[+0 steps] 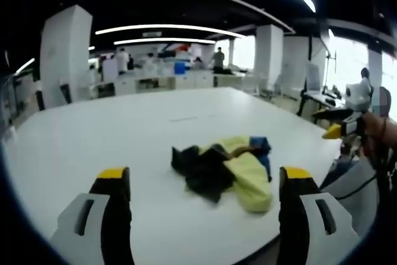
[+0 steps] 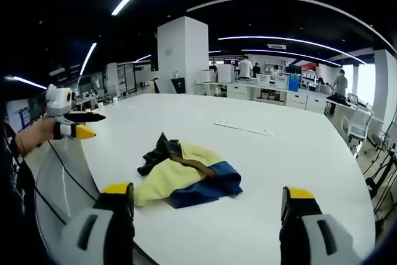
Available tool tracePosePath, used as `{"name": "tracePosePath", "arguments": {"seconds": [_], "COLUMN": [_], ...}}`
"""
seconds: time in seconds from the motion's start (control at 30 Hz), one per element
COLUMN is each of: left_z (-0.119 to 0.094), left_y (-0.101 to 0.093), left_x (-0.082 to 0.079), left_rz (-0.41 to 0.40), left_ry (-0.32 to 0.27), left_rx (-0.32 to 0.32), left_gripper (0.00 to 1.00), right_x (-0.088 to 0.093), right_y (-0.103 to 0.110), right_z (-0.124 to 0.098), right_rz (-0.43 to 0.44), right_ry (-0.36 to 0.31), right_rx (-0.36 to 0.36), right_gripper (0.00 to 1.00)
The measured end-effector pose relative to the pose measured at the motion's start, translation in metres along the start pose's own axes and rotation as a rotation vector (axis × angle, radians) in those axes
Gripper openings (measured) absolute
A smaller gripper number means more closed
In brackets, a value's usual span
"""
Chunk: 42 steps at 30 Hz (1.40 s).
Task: Fold the garment on the visible template until the final outline fits inside the template.
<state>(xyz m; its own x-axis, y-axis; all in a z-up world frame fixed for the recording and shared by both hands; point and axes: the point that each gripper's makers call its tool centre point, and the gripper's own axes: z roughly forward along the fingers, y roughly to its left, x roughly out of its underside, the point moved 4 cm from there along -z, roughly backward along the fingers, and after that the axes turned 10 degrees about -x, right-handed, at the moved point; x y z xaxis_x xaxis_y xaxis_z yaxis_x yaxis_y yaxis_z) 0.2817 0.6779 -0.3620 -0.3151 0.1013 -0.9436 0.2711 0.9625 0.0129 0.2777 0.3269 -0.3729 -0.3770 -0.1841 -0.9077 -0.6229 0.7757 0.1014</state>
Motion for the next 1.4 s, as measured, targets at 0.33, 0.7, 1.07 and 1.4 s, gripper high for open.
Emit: {"name": "tracePosePath", "arguments": {"seconds": [0.33,0.7,1.07,1.4], "left_z": [-0.003,0.013,0.039,0.060], "left_y": [-0.001,-0.008,-0.014,-0.012], "left_x": [-0.002,0.001,0.010,0.014], "left_rz": [0.008,0.001,0.006,0.000], "left_ry": [-0.014,-0.003,0.006,0.027], "left_rx": [-0.014,0.016,0.027,0.074], "left_gripper": [0.86,0.81,0.68,0.62], "right_x": [0.009,0.011,0.008,0.012], "right_y": [0.002,-0.006,-0.020,-0.035], "right_z": [0.007,0.019,0.047,0.073], "right_rz": [-0.012,-0.035,-0.134,-0.221], "right_ry": [0.025,0.030,0.044,0.076], "right_rx": [-0.008,-0.017,-0.040,-0.073], "right_gripper": [0.99,0.94,0.82,0.73]}}
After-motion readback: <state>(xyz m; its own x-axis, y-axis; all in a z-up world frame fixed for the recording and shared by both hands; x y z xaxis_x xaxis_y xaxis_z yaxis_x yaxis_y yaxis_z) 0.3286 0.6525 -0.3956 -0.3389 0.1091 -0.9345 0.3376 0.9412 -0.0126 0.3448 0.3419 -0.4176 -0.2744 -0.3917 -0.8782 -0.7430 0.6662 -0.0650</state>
